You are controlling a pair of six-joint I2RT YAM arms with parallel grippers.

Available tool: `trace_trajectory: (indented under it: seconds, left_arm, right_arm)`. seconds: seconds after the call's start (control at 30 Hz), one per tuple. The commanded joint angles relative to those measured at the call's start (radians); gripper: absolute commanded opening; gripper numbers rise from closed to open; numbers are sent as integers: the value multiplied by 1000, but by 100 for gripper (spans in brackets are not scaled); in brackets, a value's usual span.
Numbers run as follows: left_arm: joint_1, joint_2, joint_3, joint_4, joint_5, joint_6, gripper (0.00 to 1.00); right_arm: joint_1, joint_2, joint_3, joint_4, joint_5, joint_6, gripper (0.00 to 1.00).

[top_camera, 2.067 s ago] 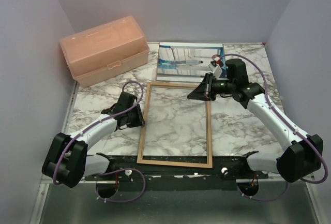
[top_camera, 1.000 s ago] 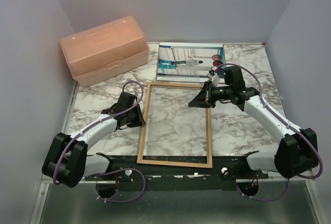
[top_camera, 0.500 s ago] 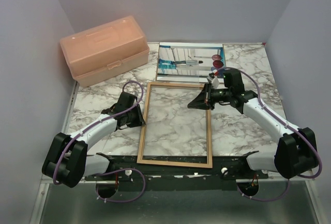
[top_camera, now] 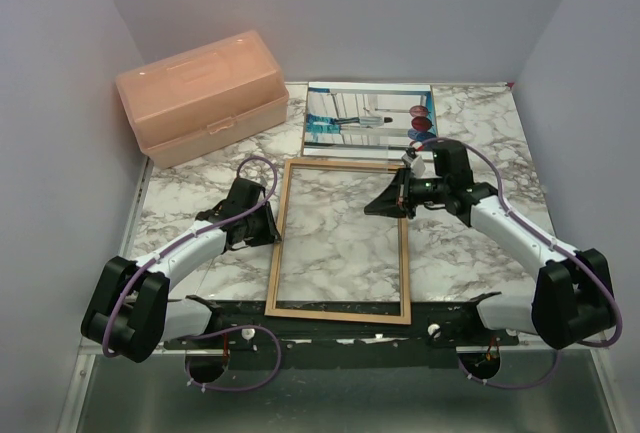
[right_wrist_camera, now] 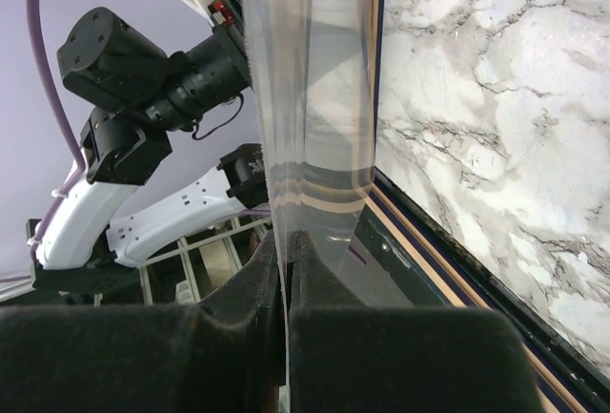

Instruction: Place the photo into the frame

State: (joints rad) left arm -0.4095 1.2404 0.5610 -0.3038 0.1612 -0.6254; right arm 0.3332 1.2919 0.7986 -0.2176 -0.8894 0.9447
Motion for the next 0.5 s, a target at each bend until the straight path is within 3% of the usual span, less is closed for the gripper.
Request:
trace_trajectory:
  seconds: [0.0, 0.47]
  left_arm:
    - [-6, 25, -7, -31, -24, 15, 23]
    - [-6, 33, -1, -33, -26, 16, 23]
  right_arm:
    - [3, -33, -20, 41, -26, 40, 1]
    - [2, -93, -69, 112, -23, 134, 1]
